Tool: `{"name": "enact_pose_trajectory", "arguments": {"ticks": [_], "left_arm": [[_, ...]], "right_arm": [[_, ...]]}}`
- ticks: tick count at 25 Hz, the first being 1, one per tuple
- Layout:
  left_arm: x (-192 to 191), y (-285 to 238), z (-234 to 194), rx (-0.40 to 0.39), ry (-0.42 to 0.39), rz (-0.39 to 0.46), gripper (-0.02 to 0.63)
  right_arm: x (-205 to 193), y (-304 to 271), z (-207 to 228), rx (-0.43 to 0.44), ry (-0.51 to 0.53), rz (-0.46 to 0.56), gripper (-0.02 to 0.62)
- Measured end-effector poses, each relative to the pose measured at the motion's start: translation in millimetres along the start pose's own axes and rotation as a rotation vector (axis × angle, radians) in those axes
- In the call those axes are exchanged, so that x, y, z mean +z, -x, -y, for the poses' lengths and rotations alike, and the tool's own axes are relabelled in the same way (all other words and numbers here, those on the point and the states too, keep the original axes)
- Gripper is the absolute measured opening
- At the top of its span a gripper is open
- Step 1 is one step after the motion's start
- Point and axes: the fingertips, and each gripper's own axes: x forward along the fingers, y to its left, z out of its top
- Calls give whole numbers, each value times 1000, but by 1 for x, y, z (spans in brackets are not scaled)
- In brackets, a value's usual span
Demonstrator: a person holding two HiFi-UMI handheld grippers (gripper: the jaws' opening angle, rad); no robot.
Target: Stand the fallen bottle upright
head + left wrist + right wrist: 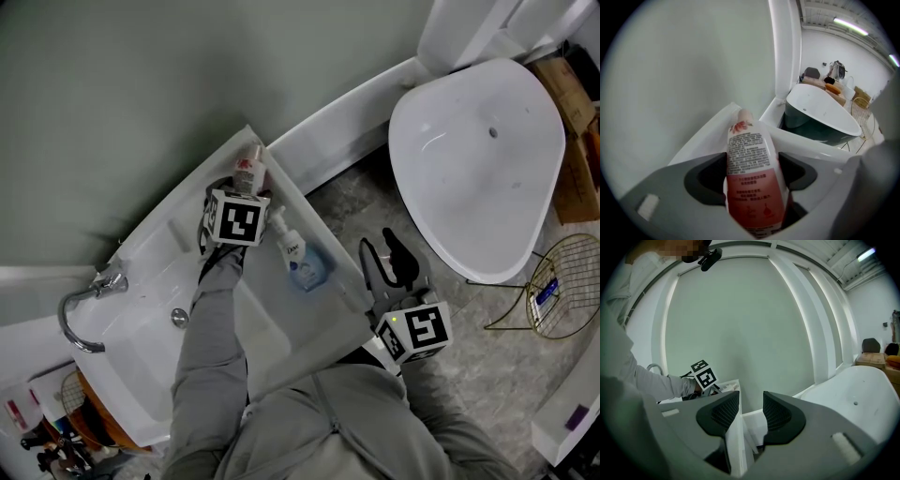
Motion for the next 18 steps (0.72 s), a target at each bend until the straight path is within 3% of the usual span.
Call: {"name": "enact_pose_trajectory", "arguments": {"ticks": [10, 18], "left_arm": [[3, 26, -5, 17, 38, 108, 393], [4, 70, -19, 45, 102, 251, 382]], "right_arm": [[5, 7, -18, 19, 24, 9, 141], [8, 8, -48, 63, 55, 13, 141]]}}
